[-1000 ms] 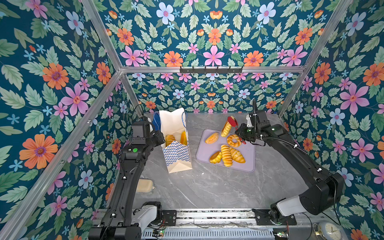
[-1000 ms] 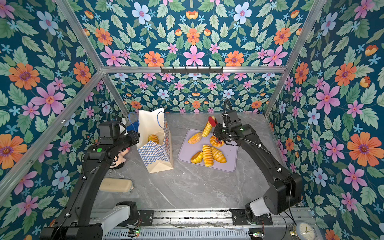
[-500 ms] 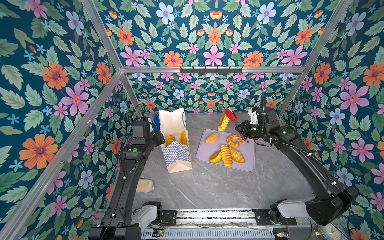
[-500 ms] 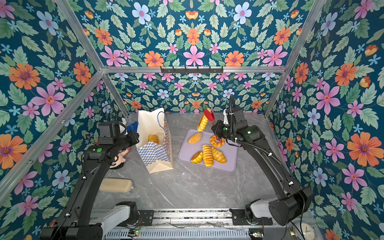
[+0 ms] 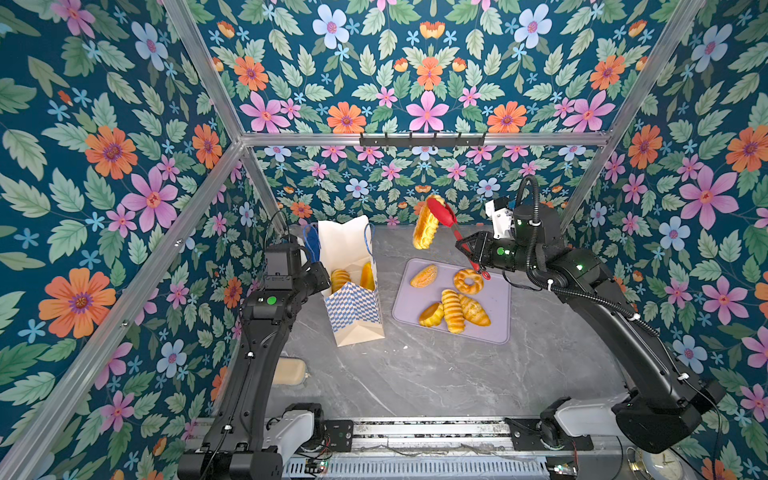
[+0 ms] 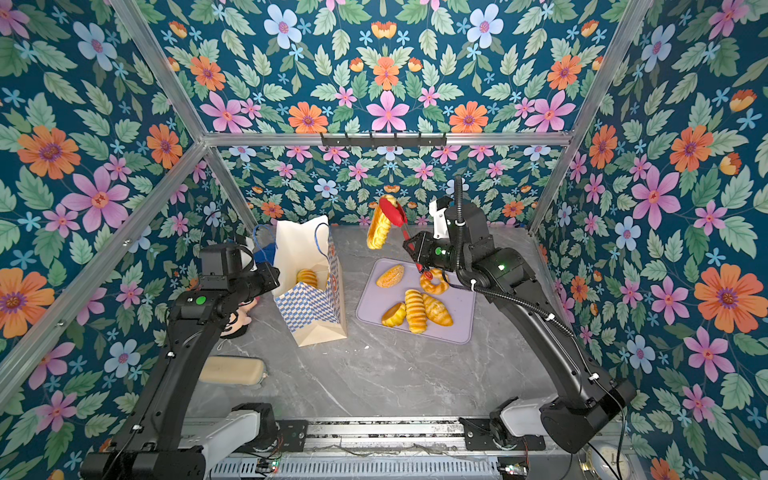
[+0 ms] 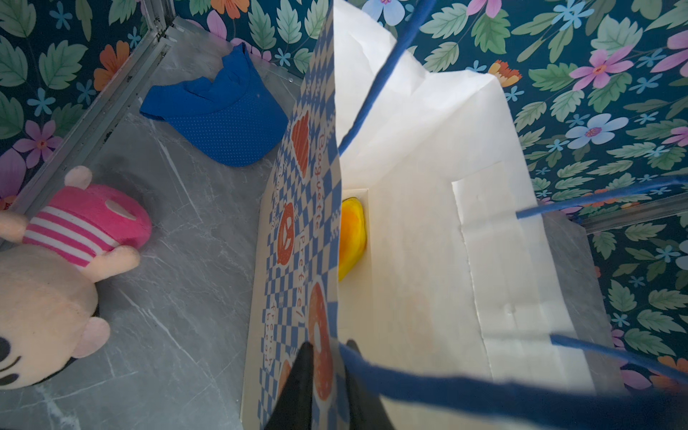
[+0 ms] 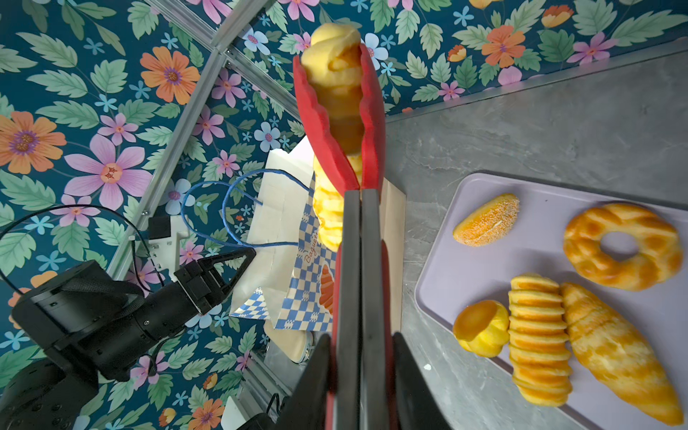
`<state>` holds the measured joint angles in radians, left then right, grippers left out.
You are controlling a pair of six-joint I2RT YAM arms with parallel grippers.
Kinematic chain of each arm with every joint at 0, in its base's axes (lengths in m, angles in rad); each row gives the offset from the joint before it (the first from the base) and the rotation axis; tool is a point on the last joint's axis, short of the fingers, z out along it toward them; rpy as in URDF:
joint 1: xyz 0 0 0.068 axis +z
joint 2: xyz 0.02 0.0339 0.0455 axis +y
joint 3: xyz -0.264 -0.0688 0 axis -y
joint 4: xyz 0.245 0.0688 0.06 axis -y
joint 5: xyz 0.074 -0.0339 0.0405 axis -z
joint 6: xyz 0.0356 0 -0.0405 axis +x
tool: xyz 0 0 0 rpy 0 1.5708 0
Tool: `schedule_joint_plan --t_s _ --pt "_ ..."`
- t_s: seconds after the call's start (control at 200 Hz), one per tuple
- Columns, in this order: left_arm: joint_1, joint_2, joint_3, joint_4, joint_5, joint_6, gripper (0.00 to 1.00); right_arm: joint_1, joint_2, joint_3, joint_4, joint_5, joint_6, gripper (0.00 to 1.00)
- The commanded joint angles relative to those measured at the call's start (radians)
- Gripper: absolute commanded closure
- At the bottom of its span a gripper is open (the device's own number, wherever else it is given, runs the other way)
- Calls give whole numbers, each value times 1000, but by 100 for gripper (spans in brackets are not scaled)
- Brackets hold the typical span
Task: Place the fake bread into the paper bag
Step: 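Carry the spiral bread with the right gripper over the bag's mouth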
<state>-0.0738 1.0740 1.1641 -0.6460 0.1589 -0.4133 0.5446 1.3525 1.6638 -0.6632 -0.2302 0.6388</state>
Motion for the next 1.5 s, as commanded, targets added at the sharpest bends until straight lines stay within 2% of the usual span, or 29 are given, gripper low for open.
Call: schedule_joint_plan --t_s 0.0,0.175,0.375,0.52,0.86,0.885,1.095,1.29,1.495 --pt "1 -1 -5 19 4 -6 82 19 -7 23 72 -23 -30 76" --pt "0 5 7 13 4 -9 82 101 10 74 119 -26 -81 75" --pt "0 7 8 17 4 -12 82 222 100 210 113 -13 -172 75" --pt "0 5 5 20 5 -12 82 288 175 323 66 39 -223 75" --pt "0 -17 -19 21 4 -15 83 343 297 478 27 117 -256 75" --pt "0 -17 -20 20 4 -16 82 346 339 501 19 120 -258 75" --pt "0 -28 -28 19 3 -18 83 374 490 697 -97 217 -295 75" --pt "0 -29 -32 22 5 -20 83 381 654 915 -223 245 -310 75" --pt "0 -32 -32 20 -2 -18 83 388 724 981 -288 271 -330 75"
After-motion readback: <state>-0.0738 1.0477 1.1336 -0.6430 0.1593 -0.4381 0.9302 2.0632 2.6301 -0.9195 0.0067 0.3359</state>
